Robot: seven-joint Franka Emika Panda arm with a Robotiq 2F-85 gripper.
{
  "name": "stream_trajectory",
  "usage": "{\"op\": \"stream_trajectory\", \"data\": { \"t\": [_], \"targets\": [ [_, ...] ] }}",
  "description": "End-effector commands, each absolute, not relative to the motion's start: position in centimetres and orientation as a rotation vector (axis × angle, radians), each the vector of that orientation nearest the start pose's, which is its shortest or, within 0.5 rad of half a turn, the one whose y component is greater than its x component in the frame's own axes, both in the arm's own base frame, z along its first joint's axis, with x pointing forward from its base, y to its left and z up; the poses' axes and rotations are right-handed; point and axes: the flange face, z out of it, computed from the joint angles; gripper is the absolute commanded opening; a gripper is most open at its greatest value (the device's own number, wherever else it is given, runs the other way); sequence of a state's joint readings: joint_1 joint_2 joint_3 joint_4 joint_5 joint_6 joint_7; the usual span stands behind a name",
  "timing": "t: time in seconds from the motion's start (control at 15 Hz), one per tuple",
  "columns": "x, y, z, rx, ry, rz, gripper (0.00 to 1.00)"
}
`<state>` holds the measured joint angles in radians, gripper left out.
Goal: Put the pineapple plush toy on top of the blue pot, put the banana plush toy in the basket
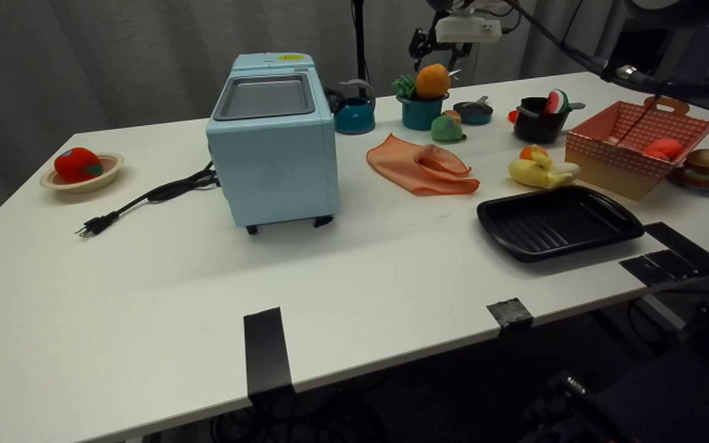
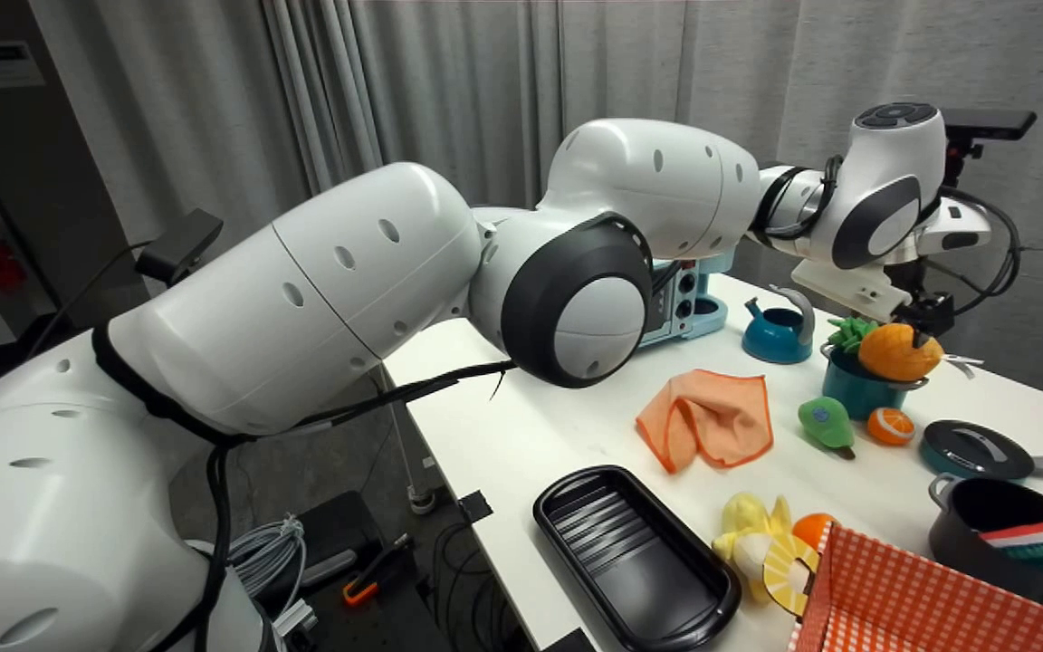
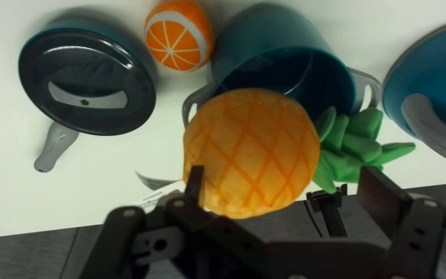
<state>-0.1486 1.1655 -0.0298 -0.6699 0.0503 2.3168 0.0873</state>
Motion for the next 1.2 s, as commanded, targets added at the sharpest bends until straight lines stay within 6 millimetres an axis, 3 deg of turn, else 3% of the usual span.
{"op": "stream_trajectory", "data": {
  "t": [0.0, 0.2, 0.27, 0.4, 0.8, 1.13],
  "targets": [
    [83.3, -12.5, 33.2, -2.934, 0.396, -0.748, 1.00],
    [83.1, -11.8, 34.2, -2.928, 0.372, -0.691, 1.00],
    [82.7, -11.5, 36.3, -2.936, 0.362, -0.662, 1.00],
    [82.2, -11.5, 37.5, -2.955, 0.338, -0.602, 1.00],
    [79.1, -11.4, 45.0, -3.036, 0.229, -0.446, 1.00],
    [76.2, -11.4, 49.0, -3.065, 0.144, -0.421, 1.00]
  ]
}}
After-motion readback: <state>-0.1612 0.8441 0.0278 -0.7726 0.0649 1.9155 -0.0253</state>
